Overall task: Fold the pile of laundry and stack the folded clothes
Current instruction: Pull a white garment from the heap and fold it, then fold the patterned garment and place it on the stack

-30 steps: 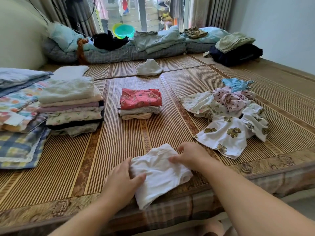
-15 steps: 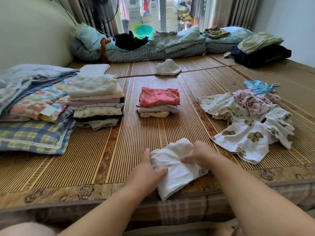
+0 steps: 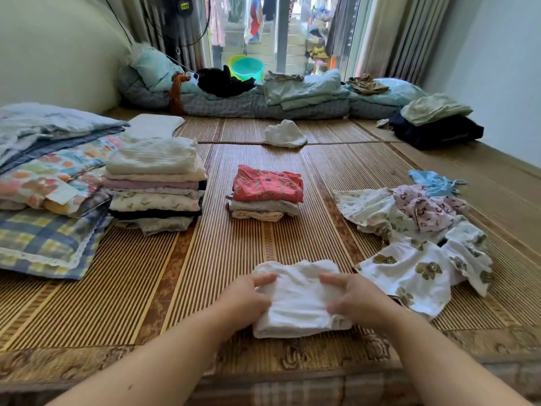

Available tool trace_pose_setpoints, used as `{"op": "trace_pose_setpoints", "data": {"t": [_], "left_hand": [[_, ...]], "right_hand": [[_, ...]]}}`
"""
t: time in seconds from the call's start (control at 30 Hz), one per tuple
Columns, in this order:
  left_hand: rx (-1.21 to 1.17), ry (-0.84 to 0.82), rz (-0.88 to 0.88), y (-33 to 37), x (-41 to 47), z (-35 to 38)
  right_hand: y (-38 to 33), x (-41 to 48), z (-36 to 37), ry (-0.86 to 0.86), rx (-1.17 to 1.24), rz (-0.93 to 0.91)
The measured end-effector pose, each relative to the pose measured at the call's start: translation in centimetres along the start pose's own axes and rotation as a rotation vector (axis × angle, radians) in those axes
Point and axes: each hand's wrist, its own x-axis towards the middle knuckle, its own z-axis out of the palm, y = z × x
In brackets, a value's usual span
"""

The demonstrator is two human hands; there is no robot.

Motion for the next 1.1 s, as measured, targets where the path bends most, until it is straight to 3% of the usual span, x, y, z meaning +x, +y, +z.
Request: {"op": "trace_pose_setpoints", "data": {"t": [0.07,0.2,0.3,0.4,0.53,0.7,0.77,0.9,1.1], "left_hand": [[0.078,-0.003,0.032,0.8,1.2,-0.8],[0.0,0.018,0.155,4.3,5.1,-4.7],[0.083,0.157,0.315,7.7,9.4,-8.9],[0.238,0.3,0.406,10.7,14.7,-12.4],[0.241,0.335,0.345,11.9,21.5,-14.5],[0.481,0.245,0.143,9.3,27.1,-14.1],[0.538,0.299,0.112,8.9,27.8,-13.5],[0.628,0.299,0.061,8.8,26.5,-12.7],[0.863,0.204,0.419,11.4,20.0,-6.7]], "right_hand": [[-0.9,0.7,-0.6,0.045,-0.017,-0.004],[-6.1,4.1,-3.6,0.174,-0.034,-0.165],[-10.3,8.4,-6.0,0.296,-0.073,-0.313],[-13.3,13.8,-7.0,0.344,-0.124,-0.347],[-15.5,21.4,-7.1,0.318,-0.149,-0.326],[-14.0,27.7,-6.1,0.212,-0.382,-0.135],[-13.0,28.5,-6.4,0.2,-0.535,-0.054],[-11.7,27.0,-7.3,0.254,-0.523,-0.091],[-9.3,17.6,-8.5,0.437,-0.526,-0.18]]}}
